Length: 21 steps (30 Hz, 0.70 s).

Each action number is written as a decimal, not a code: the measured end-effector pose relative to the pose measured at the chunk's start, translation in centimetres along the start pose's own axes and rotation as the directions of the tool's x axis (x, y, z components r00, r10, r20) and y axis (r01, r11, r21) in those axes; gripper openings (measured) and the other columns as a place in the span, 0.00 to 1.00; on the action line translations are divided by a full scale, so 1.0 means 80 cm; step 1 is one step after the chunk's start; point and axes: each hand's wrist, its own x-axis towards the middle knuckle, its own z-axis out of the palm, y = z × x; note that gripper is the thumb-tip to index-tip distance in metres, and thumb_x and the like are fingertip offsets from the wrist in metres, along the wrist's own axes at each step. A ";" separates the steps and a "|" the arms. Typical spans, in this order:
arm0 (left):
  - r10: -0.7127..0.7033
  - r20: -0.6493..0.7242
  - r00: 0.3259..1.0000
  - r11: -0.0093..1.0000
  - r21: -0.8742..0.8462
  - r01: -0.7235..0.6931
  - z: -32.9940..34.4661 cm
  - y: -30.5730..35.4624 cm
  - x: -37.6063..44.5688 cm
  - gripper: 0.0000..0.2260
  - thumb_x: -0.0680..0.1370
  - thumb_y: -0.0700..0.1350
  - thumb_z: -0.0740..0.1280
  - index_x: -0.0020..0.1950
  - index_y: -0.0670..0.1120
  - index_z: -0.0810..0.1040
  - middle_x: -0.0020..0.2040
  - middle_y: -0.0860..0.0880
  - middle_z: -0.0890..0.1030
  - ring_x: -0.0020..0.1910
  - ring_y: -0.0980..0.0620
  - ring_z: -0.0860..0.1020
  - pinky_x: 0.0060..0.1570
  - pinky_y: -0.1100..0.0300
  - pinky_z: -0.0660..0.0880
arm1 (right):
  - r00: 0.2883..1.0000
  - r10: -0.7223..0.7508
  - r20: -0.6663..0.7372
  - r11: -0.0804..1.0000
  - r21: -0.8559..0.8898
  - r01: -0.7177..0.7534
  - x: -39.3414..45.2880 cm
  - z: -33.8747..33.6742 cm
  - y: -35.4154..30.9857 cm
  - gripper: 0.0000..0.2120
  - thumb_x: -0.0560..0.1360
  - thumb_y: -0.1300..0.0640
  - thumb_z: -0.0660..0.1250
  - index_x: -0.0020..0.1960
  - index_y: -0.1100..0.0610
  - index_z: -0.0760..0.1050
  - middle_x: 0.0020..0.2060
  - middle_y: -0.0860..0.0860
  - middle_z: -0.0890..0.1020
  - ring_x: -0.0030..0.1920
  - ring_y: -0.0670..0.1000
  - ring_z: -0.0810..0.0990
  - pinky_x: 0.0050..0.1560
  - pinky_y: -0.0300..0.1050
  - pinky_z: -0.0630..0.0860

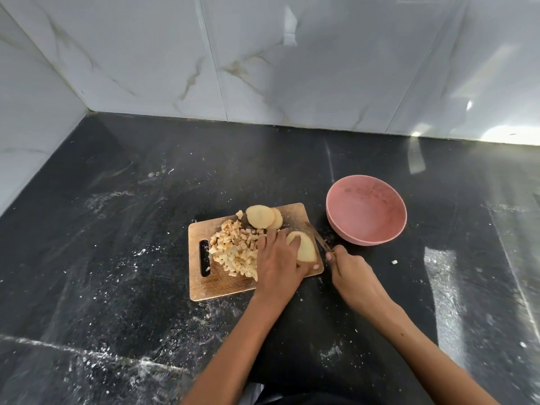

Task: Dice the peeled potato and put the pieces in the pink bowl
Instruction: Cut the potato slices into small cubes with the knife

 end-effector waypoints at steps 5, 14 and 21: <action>0.005 0.007 1.000 0.999 0.032 -0.005 0.003 0.001 0.006 0.24 0.63 0.61 0.75 0.51 0.46 0.83 0.51 0.47 0.82 0.53 0.46 0.76 0.54 0.54 0.61 | 0.998 0.030 0.052 0.992 -0.124 -0.023 0.007 0.005 -0.009 0.07 0.82 0.55 0.53 0.55 0.58 0.66 0.45 0.56 0.78 0.45 0.57 0.79 0.45 0.54 0.77; 0.122 0.036 0.992 0.977 0.172 -0.126 -0.005 -0.009 0.005 0.24 0.63 0.61 0.76 0.50 0.47 0.84 0.52 0.46 0.82 0.55 0.45 0.77 0.56 0.51 0.59 | 0.989 0.113 0.100 0.976 -0.196 -0.092 0.009 0.013 -0.023 0.12 0.80 0.61 0.54 0.63 0.60 0.64 0.51 0.58 0.78 0.49 0.57 0.80 0.43 0.50 0.75; 0.143 -0.061 0.988 0.971 0.200 -0.128 0.005 -0.007 0.003 0.22 0.62 0.56 0.78 0.50 0.44 0.84 0.51 0.45 0.82 0.54 0.44 0.78 0.54 0.51 0.61 | 0.979 0.173 0.111 0.971 -0.186 -0.151 0.017 0.021 -0.037 0.15 0.80 0.62 0.55 0.67 0.61 0.64 0.57 0.57 0.77 0.55 0.57 0.79 0.48 0.49 0.76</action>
